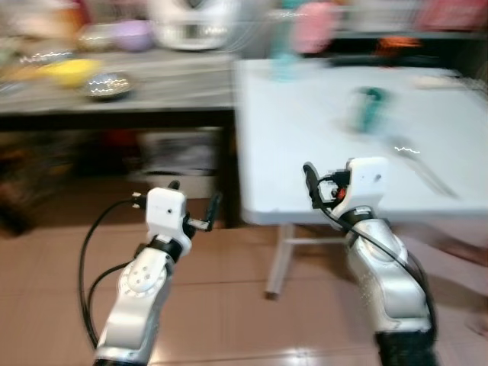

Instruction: Setting the table

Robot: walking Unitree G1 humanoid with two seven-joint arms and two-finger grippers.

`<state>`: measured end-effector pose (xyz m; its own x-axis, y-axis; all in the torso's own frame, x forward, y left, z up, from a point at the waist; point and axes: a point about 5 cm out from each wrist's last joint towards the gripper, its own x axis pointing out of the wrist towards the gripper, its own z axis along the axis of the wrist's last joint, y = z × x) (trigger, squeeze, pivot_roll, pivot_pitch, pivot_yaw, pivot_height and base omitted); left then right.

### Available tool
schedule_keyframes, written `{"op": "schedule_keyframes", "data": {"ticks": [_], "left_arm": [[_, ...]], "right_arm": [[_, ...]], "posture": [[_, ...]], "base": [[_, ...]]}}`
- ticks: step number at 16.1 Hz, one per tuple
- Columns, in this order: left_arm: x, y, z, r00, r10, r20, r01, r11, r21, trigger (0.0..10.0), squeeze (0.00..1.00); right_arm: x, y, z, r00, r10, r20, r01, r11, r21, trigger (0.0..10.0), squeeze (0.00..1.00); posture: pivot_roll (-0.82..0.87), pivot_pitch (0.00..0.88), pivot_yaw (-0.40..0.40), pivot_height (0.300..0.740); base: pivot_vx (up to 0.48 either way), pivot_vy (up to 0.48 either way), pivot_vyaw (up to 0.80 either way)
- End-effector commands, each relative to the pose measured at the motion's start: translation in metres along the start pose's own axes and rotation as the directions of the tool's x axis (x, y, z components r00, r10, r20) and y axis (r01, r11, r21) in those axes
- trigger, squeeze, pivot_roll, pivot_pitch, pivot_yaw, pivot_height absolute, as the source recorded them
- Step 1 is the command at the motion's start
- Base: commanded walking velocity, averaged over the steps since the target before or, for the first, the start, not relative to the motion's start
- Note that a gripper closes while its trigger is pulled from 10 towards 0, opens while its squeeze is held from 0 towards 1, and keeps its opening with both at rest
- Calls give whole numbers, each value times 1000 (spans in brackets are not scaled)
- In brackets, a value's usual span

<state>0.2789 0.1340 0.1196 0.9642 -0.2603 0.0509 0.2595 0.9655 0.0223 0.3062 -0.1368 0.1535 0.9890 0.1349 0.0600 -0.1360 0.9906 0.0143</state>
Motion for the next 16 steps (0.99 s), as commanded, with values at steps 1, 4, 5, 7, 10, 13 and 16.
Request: {"op": "schedule_keyframes", "data": {"ticks": [1,4,5,7,10,13,16], "left_arm": [[0,1,5,1000,-2,18,2,1000,2,10000,0],[1,0,5,1000,-6,20,6,1000,3,10000,0],[1,-1,6,1000,-8,21,8,1000,3,10000,0],[1,-1,6,1000,-11,21,11,1000,3,10000,0],[2,-1,7,999,-12,31,13,1000,-17,10000,0],[2,-1,8,1000,-8,29,8,1000,-16,10000,0],[2,-2,7,999,-16,27,17,1000,-19,10000,0]], "right_arm": [[2,3,7,1000,11,21,-11,1000,-5,10000,0],[2,2,7,1000,8,23,-8,1000,-5,10000,0],[2,2,7,1000,8,24,-8,1000,-6,10000,0],[2,3,7,1000,9,27,-9,1000,-6,10000,0],[2,4,6,1000,10,24,-9,1000,-6,10000,0],[2,3,5,1000,7,20,-7,1000,-7,10000,0],[2,4,5,1000,9,17,-8,1000,-11,10000,0]], "posture": [[-14,85,55,740],[-13,84,59,740],[-13,84,59,740],[-12,83,62,740],[-10,85,62,740],[-9,88,64,740],[-11,90,63,740]], "base": [[0,-480,0],[0,-480,0],[0,-480,0],[0,-382,0],[0,0,0],[0,0,0],[0,-121,0]]}}
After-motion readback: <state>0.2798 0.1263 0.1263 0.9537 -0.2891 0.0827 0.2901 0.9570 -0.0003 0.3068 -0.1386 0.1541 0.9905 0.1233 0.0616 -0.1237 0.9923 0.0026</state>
